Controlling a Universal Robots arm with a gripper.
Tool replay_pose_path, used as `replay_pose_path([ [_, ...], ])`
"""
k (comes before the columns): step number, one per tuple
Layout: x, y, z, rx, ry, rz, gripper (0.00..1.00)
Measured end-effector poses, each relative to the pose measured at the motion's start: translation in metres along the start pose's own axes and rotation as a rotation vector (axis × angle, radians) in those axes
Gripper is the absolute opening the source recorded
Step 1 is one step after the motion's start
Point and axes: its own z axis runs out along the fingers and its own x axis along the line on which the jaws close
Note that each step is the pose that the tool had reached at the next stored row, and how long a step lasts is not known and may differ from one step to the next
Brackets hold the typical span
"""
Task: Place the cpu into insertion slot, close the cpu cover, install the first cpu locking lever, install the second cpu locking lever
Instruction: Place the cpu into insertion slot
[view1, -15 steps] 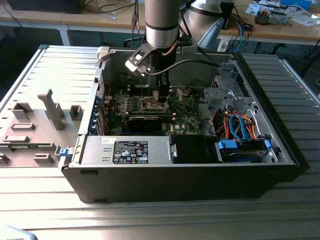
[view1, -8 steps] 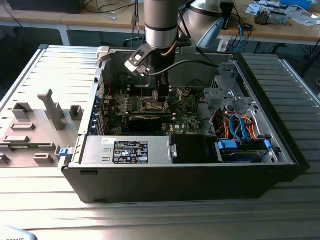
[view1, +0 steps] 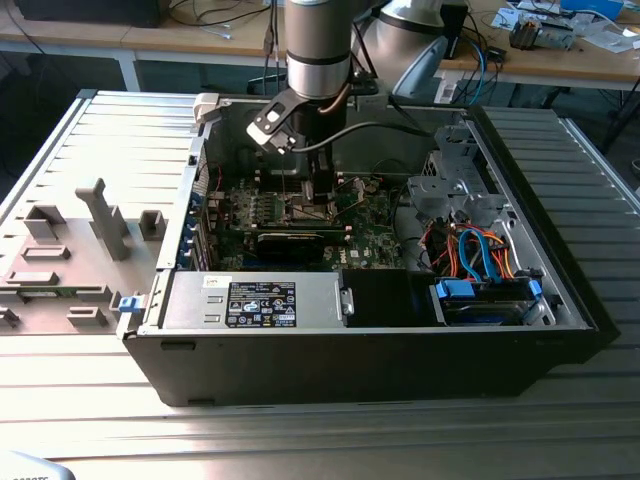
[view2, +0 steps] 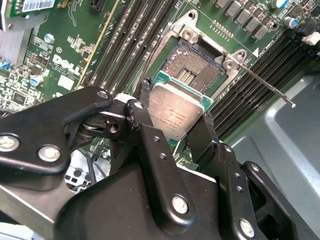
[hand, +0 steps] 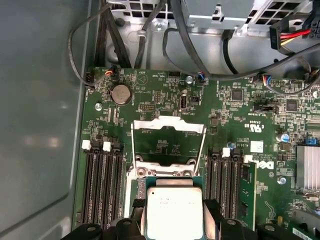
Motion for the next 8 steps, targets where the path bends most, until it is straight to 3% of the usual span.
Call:
replay_pose_path([
  [8,0.0028,-0.0020,0.0066,0.0001,-0.0008,0.013,0.54],
])
